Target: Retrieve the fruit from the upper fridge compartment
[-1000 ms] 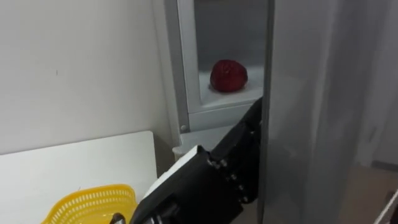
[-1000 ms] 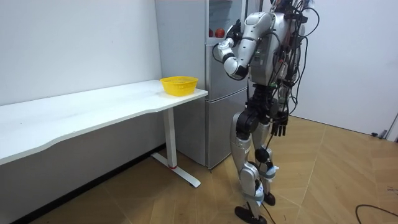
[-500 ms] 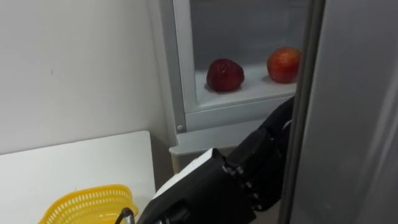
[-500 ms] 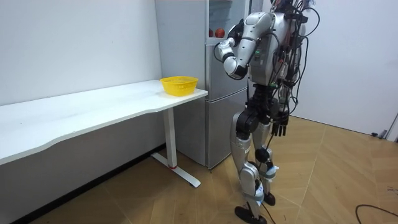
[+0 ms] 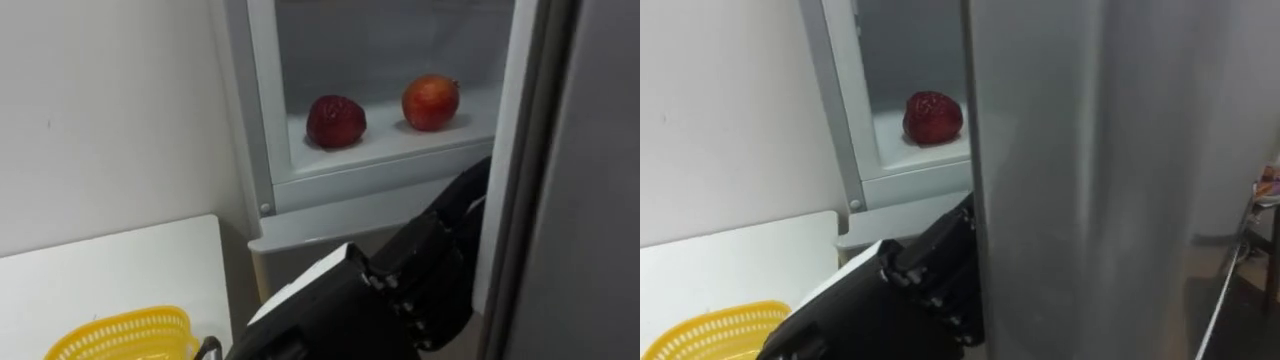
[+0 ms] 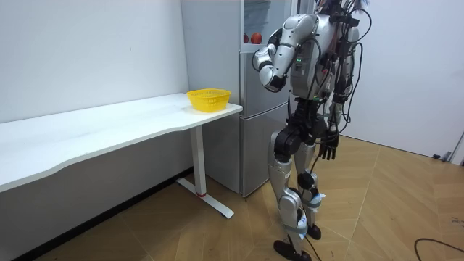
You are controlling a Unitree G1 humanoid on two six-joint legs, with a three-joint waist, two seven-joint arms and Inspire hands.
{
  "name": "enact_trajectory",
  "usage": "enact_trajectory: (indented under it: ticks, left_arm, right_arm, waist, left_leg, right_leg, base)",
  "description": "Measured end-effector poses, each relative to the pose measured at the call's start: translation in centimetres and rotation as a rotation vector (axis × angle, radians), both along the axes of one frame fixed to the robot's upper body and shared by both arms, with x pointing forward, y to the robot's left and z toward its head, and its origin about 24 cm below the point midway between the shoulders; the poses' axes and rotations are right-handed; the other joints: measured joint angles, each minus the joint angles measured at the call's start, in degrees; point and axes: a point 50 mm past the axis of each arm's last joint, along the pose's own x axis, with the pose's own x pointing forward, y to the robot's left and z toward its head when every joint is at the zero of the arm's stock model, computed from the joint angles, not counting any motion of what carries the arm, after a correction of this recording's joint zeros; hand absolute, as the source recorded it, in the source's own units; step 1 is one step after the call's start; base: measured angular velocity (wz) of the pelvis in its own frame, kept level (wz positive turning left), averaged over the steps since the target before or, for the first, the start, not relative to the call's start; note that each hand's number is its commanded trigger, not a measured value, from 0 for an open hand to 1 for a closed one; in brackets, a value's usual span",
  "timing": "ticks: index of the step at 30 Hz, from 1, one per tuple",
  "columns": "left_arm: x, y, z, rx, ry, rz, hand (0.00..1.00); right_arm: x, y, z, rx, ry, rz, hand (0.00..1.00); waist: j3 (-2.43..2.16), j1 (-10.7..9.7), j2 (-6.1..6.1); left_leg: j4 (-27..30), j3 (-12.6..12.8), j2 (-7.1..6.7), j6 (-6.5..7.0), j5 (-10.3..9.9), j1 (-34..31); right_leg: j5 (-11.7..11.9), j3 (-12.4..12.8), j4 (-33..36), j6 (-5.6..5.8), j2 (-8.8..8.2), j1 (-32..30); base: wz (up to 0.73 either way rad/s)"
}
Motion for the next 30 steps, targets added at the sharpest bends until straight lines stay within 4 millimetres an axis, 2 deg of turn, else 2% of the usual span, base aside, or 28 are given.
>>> enact_trajectory:
  ticks: [5,19,21,24,26,30]
  left_arm:
    - [-0.1,-0.2,0.1,-0.010,0.005,-0.022,0.00]
    - [0.5,-0.6,1.6,0.005,-0.074,-0.040,0.00]
    - [0.6,-0.6,1.9,0.008,-0.089,-0.042,0.00]
    - [0.7,-0.6,2.3,0.011,-0.109,-0.047,0.00]
    - [0.7,-0.5,2.3,0.018,-0.108,-0.039,0.00]
    - [0.8,-0.5,2.2,0.023,-0.103,-0.031,0.00]
  right_arm:
    - [0.0,-0.3,0.1,-0.004,-0.007,-0.023,0.00]
    - [-0.8,-0.8,0.2,-0.019,0.006,-0.063,0.00]
    - [-0.8,-0.9,0.2,-0.020,0.006,-0.064,0.00]
    - [-1.2,-0.9,0.3,-0.021,0.007,-0.070,0.00]
    - [-1.2,-1.0,0.3,-0.020,0.001,-0.073,0.00]
    - [-1.2,-1.0,0.3,-0.020,0.005,-0.075,0.00]
  waist:
    - [-0.03,-1.2,0.06]
    - [-0.06,-1.2,0.41]
    - [-0.09,-1.2,0.64]
    - [-0.43,-1.1,1.38]
    - [-0.35,-1.2,1.71]
    - [-0.27,-1.4,1.84]
  left_leg:
    - [0.0,1.3,0.16,0.00,0.0,0.1]
    - [0.2,4.1,0.85,-0.02,0.0,0.2]
    - [0.2,4.4,0.98,-0.02,0.0,0.2]
    - [0.2,4.8,1.07,-0.02,0.0,0.3]
    - [-0.1,5.9,1.22,-0.02,0.0,0.7]
    - [-0.2,6.0,1.27,-0.03,0.0,1.1]
  right_leg:
    - [0.0,0.4,0.0,-0.06,0.15,-0.2]
    - [0.6,3.4,-0.3,-0.59,1.11,-1.1]
    - [0.7,3.9,-0.3,-0.65,1.12,-1.2]
    - [0.8,4.6,-0.1,-0.74,1.18,-1.7]
    - [1.0,4.9,-0.1,-0.86,1.28,-1.8]
    - [1.1,5.5,-0.1,-0.89,1.52,-1.9]
  base:
    - [-0.06]
    - [-0.12]
    - [-0.13]
    - [-0.15]
    - [-0.15]
    - [-0.08]
